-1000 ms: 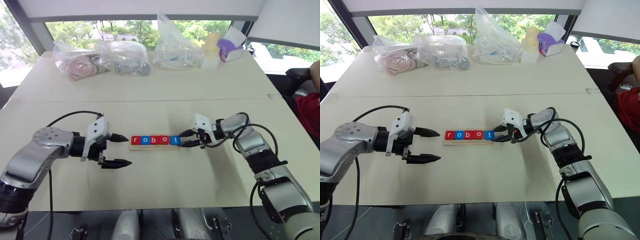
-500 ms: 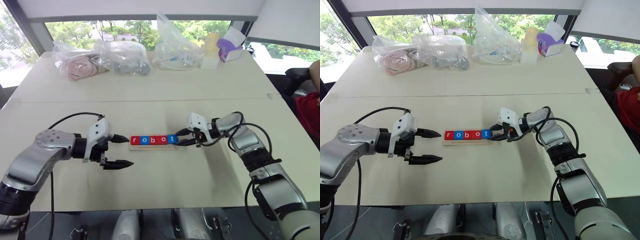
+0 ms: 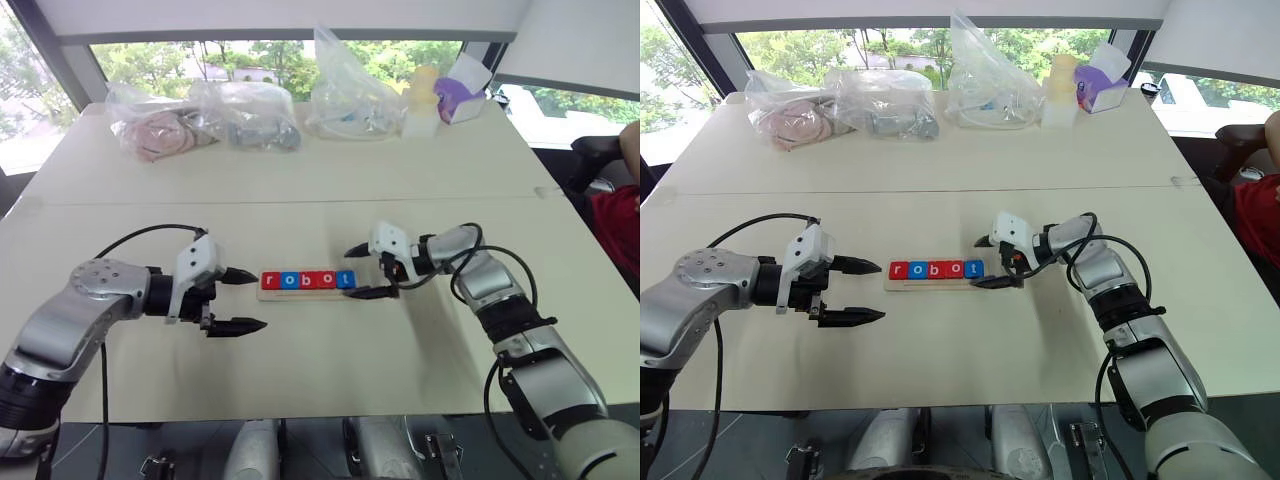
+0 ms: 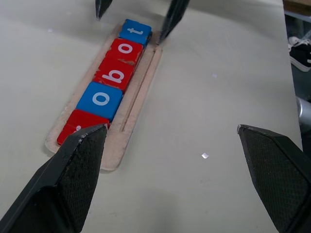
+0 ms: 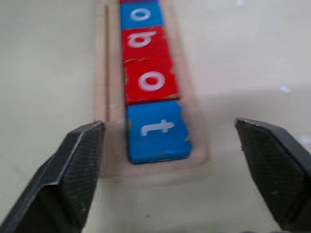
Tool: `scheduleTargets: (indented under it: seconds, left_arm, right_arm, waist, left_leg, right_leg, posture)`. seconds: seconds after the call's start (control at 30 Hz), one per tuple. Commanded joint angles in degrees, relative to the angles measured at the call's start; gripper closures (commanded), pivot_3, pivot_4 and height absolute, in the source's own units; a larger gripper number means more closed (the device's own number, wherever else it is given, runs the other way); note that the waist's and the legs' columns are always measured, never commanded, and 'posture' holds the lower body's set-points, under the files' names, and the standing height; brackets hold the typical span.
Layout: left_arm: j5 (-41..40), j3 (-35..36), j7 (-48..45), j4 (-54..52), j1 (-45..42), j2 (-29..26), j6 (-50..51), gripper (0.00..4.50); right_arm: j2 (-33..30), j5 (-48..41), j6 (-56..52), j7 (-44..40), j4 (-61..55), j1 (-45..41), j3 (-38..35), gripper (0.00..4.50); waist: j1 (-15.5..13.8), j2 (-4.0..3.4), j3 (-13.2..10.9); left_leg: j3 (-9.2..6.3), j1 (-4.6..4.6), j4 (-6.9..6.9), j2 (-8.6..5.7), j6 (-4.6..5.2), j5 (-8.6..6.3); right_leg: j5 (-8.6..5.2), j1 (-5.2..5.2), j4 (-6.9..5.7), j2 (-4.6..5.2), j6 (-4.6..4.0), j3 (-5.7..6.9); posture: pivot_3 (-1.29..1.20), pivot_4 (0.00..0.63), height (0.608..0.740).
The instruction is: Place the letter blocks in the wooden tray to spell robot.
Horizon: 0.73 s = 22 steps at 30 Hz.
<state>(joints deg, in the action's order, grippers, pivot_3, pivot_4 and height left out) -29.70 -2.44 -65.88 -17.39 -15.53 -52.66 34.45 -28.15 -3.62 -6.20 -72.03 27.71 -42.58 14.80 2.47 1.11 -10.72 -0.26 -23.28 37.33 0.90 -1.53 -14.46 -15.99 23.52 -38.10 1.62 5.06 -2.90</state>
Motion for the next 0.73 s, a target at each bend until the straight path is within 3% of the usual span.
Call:
scheduleTargets:
  seconds: [0.03, 0.27, 0.5, 0.73]
  left_arm:
    - [-1.5, 3.0, 0.6, -0.9, -0.7, 0.3, 0.3, 0.0]
    - [-4.7, 12.0, 6.9, 1.0, -0.2, 2.0, 3.0, 0.0]
    - [-4.6, 22.9, 14.1, -2.8, 13.2, 3.7, 4.3, 0.0]
    - [-7.6, 26.7, 18.0, -8.8, 21.7, 6.5, 7.3, 0.0]
  right_arm:
    - [-0.6, -2.9, -2.3, 2.0, -3.1, -1.6, -4.3, 0.01]
    - [-2.9, -10.2, -15.9, 10.0, -15.6, 5.0, -14.6, 0.01]
    - [-7.9, -18.6, -35.2, 19.8, -43.5, 23.8, -25.9, 0.01]
    - [-4.5, -24.6, -44.7, 30.4, -61.2, 37.3, -30.3, 0.01]
  waist:
    - [0.0, 0.0, 0.0]
    - [-0.3, 0.0, 0.0]
    - [-0.1, 0.0, 0.0]
    - [-0.1, 0.0, 0.0]
  left_leg:
    - [0.0, 0.0, 0.0, 0.0, 0.0, 0.0]
    - [-0.05, -0.03, -0.01, 0.0, 0.0, 0.0]
    - [-0.06, -0.05, -0.13, 0.01, 0.0, -0.01]
    - [-0.09, 0.13, -0.06, 0.07, -0.04, 0.01]
  right_leg:
    - [0.0, 0.0, 0.0, 0.0, 0.0, 0.0]
    - [0.0, 0.0, 0.0, 0.06, 0.0, 0.02]
    - [-0.01, 0.03, 0.08, 0.19, -0.01, 0.02]
    - [-0.06, -0.17, 0.09, 0.19, -0.13, -0.02]
  posture:
    - [0.0, 0.15, 0.735]
    - [0.0, 0.15, 0.735]
    - [0.0, 0.15, 0.735]
    - [0.0, 0.15, 0.735]
